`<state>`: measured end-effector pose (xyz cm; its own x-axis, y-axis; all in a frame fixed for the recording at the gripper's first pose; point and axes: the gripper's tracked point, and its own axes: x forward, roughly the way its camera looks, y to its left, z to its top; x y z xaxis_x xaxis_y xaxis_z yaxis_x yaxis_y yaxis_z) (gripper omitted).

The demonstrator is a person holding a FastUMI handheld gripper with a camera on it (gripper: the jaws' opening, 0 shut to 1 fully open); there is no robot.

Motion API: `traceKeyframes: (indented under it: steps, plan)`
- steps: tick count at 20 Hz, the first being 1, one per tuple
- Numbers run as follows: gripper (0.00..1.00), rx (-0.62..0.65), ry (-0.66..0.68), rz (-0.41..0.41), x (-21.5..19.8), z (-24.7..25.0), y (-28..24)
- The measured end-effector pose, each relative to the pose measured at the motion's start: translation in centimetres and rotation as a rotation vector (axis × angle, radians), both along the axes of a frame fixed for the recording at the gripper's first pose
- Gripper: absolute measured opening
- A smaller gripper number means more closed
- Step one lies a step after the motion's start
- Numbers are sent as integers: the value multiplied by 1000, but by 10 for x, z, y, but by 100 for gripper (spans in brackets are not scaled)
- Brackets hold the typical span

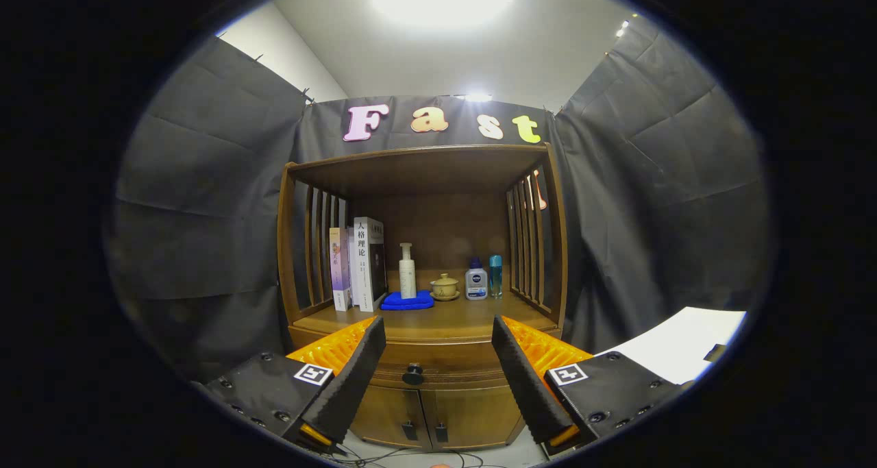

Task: Pull open the drawer, take out the items inside it, and place them on the countertop above the cabinet.

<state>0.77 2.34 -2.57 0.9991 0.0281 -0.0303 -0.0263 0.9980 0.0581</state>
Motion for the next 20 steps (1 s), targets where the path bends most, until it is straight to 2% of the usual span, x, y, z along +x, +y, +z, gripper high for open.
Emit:
traceKeyframes:
  steps: [8,10,14,20]
  plan:
    - [99,29,-11,1,21,-5,8]
    - [98,36,-8,10,41,-5,16]
    - [97,53,34,24,82,-28,29]
    - [97,78,86,78,114,-77,53]
